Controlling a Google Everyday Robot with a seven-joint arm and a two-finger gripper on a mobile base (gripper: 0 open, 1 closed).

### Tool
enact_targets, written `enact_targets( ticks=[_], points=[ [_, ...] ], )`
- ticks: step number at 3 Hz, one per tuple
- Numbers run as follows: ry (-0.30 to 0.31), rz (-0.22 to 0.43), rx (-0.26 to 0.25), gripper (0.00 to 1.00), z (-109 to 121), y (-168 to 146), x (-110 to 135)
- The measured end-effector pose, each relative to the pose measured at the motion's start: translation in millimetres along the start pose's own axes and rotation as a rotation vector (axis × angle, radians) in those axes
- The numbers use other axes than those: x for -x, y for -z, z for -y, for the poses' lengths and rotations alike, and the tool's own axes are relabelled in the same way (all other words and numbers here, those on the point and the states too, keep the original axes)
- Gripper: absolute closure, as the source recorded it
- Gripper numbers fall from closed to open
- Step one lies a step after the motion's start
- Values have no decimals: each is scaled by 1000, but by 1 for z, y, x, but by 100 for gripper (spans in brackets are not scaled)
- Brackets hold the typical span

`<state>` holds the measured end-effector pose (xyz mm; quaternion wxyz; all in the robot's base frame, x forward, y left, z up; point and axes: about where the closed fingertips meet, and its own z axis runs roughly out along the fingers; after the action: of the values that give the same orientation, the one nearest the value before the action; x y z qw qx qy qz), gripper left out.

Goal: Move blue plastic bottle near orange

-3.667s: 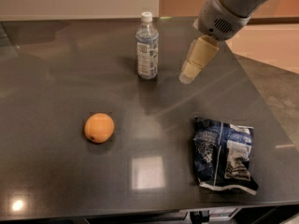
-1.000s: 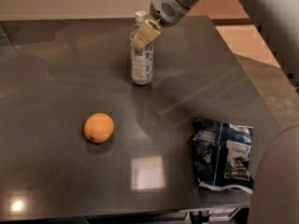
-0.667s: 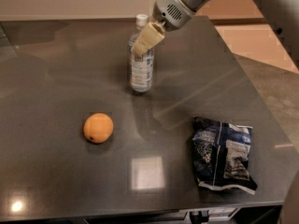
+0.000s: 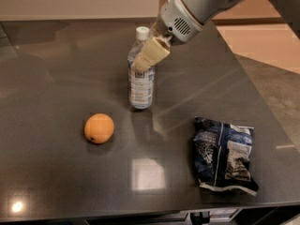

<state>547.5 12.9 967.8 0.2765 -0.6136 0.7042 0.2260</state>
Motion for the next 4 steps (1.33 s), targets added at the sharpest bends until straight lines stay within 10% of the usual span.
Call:
enact_targets(
  ticks=[3, 4],
  points=[
    [76, 20, 47, 100, -49, -13, 2],
    [100, 16, 63, 85, -61, -20, 3]
  ],
)
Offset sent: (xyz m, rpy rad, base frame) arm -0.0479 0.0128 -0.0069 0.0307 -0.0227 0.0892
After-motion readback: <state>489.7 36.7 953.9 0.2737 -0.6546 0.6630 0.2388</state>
